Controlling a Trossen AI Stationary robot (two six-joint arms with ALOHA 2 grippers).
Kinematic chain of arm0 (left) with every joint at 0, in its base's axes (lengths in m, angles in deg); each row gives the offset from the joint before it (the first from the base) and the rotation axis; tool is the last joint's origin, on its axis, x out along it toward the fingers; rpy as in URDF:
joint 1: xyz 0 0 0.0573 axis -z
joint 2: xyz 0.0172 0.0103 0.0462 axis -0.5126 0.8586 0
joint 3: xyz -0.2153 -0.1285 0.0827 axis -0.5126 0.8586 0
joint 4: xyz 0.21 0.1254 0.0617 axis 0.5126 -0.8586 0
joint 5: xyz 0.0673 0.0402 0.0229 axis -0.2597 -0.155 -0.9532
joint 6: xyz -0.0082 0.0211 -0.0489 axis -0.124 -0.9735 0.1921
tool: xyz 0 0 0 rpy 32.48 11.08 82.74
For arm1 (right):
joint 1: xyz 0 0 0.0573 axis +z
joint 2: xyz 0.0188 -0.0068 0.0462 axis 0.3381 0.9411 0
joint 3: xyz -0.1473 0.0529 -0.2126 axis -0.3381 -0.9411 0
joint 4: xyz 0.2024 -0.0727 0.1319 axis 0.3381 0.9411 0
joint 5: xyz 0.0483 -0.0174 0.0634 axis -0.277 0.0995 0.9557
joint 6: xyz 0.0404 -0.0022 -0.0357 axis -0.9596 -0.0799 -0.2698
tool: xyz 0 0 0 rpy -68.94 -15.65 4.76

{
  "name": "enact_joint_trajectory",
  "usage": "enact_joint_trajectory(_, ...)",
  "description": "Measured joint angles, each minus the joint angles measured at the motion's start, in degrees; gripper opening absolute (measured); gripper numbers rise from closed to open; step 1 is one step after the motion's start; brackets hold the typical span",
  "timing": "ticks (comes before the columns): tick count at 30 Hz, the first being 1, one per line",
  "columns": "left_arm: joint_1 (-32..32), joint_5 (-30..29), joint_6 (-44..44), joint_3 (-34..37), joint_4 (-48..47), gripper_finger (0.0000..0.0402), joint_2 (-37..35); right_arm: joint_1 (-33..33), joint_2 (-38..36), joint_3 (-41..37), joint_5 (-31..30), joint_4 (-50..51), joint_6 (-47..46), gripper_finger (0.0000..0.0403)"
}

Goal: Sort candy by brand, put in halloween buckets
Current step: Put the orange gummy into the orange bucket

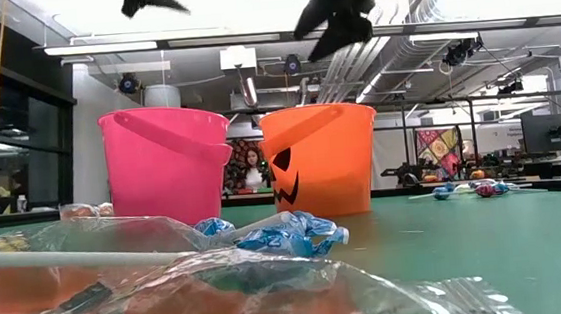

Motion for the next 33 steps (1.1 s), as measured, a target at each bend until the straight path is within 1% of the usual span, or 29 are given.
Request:
enact_joint_trajectory(1, -3.91, 0.98, -0.92, -0.93, -3.25, 0.0220, 1.40, -0.62, -0.03, 1.41, -1.01, 0.83, 0.00, 0.0302)
enact_joint_trajectory(3, -12.80, 5.37, -3.92, -2.57, -9.17, 0.0220, 4.67, -2.05, -0.01, 3.78, -2.47, 2.43, 0.02, 0.0302)
enact_joint_trajectory(6, -26.25, 14.93, -9.75, -3.82, -13.09, 0.0220, 11.23, -4.85, -0.01, 6.45, -2.56, 2.53, -1.00, 0.0302)
enact_joint_trajectory(7, -29.91, 16.88, -11.66, -3.87, -14.29, 0.0220, 13.65, -5.80, -0.01, 7.13, -2.57, 2.52, -2.03, 0.0303)
enact_joint_trajectory(9, -36.44, 17.95, -14.90, -3.87, -16.04, 0.0220, 18.85, -7.58, -0.01, 8.16, -2.56, 2.52, -4.65, 0.0303)
enact_joint_trajectory(11, -41.41, 16.71, -16.77, -3.87, -17.40, 0.0220, 23.93, -9.03, -0.01, 8.46, -2.57, 2.32, -6.76, 0.0303)
enact_joint_trajectory(13, -44.89, 15.00, -16.68, -3.87, -19.54, 0.0220, 28.87, -10.15, 0.01, 8.48, -2.60, 2.35, -8.54, 0.0303)
enact_joint_trajectory(16, -47.86, 14.89, -16.24, -3.85, -22.43, 0.0220, 34.70, -10.95, 0.03, 8.48, -2.02, 2.61, -9.06, 0.0303)
enact_joint_trajectory(18, -48.72, 14.26, -15.69, -3.85, -22.18, 0.0220, 37.68, -11.17, 0.03, 8.48, -1.97, 2.59, -9.04, 0.0303)
enact_joint_trajectory(22, -49.29, 10.20, -15.60, -3.85, -20.94, 0.0220, 41.75, -11.16, 0.04, 8.48, -1.94, 2.76, -9.04, 0.0303)
enact_joint_trajectory(26, -49.65, 5.41, -13.70, -3.85, -20.86, 0.0220, 43.36, -10.70, 0.03, 8.48, -1.61, 4.78, -9.02, 0.0303)
enact_joint_trajectory(30, -49.69, 6.74, -13.13, -3.72, -22.04, 0.0220, 43.58, -10.19, 0.05, 8.48, -1.53, 8.38, -7.95, 0.0302)
enact_joint_trajectory(33, -49.75, 3.68, -10.68, -2.08, -22.17, 0.0220, 43.55, -9.95, 0.05, 8.48, -1.55, 11.10, -7.52, 0.0302)
